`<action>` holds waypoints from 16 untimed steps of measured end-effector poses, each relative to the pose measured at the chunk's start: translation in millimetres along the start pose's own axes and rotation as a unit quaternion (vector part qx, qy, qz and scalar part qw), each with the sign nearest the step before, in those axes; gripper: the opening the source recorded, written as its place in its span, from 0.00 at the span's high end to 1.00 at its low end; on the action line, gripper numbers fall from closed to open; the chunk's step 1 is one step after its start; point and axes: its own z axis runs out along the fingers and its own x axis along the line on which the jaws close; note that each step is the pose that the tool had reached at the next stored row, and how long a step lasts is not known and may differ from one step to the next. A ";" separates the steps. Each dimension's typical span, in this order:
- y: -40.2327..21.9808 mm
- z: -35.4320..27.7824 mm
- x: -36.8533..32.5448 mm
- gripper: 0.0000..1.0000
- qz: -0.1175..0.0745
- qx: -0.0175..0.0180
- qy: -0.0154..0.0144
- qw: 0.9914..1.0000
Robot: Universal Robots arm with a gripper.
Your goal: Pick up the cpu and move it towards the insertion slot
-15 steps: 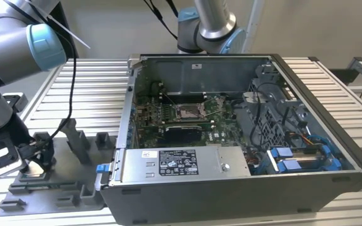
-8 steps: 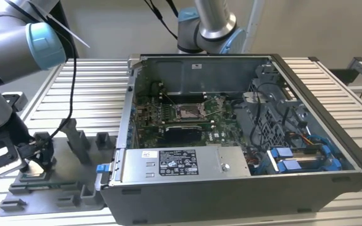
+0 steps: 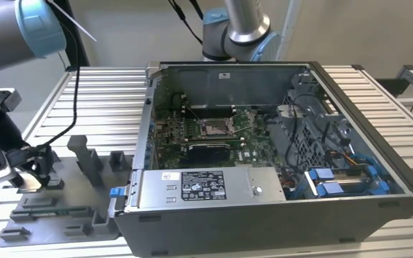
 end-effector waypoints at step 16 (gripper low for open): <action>2.6 -72.7 -0.3 1.00 0.000 0.000 0.000 1.000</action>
